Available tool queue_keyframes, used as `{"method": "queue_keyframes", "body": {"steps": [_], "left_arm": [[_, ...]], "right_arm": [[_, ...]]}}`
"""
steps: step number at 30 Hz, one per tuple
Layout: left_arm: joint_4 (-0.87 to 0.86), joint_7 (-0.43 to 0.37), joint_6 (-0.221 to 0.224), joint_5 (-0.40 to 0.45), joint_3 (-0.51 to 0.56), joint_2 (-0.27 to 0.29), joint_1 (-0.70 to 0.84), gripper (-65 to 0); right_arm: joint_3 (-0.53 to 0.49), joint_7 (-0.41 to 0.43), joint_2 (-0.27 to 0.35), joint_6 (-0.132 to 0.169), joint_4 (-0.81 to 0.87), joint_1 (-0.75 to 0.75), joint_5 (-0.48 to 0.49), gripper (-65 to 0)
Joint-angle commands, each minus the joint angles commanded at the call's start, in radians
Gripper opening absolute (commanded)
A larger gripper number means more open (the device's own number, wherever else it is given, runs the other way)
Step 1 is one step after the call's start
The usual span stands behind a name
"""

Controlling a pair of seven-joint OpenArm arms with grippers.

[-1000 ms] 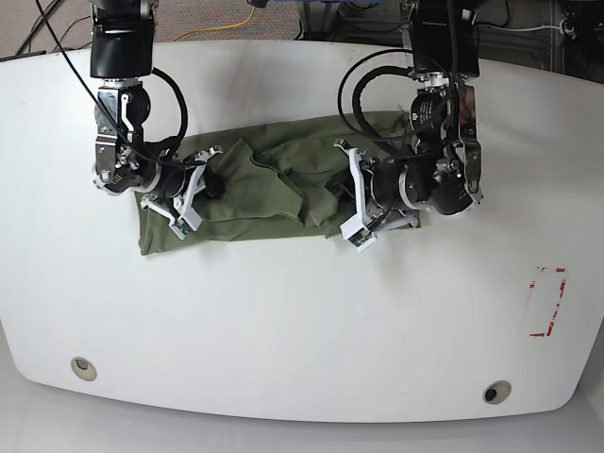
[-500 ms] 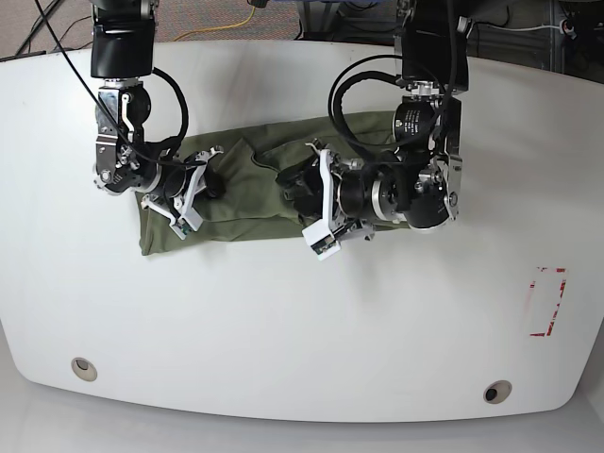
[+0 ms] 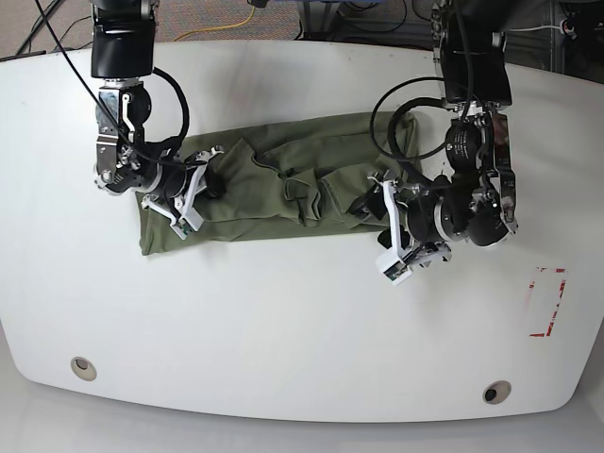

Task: Layout the t-shirt on the table in an organized manner, then fold the t-shirt properly
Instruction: 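Grasp the strip's free half with the left gripper and fold it toward the right gripper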

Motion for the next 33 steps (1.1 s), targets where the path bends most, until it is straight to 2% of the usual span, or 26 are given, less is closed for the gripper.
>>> {"method": "queue_keyframes", "body": {"steps": [8,15,18,21,23,29,31,33], "left_arm": [[-0.158,-0.068,0.000,0.000,0.005,0.003,-0.002,-25.0],[-0.206,-0.074,0.000,0.000,0.029,0.008,0.000,-26.8],[-0.206,-0.072,0.000,0.000,0.029,0.008,0.003,-36.1],[-0.207,-0.072,0.000,0.000,0.029,0.008,0.005,-49.0],[-0.206,-0.072,0.000,0.000,0.029,0.008,0.008,-52.9],[-0.163,-0.068,0.000,-0.002,0.031,0.008,0.028,-53.2],[-0.146,-0.043,0.000,-0.008,0.044,0.008,0.035,-53.2],[-0.124,-0.029,0.000,-0.055,0.078,0.009,0.037,-53.2]], "right_arm": [[-0.002,0.000,-0.002,0.000,0.000,0.000,0.000,-59.3],[0.002,0.000,-0.002,0.000,0.000,0.000,0.000,-59.3],[0.002,0.000,-0.002,0.000,0.000,0.000,0.000,-59.3],[0.002,0.000,-0.002,0.000,0.000,0.000,0.000,-59.3],[0.002,0.000,-0.002,0.000,0.000,0.000,0.000,-59.3],[0.002,0.000,-0.002,0.000,0.000,0.002,0.000,-59.3],[0.002,0.000,-0.002,0.000,0.000,0.002,0.000,-59.3],[0.002,0.000,-0.002,0.000,0.000,0.002,0.000,-59.3]]}}
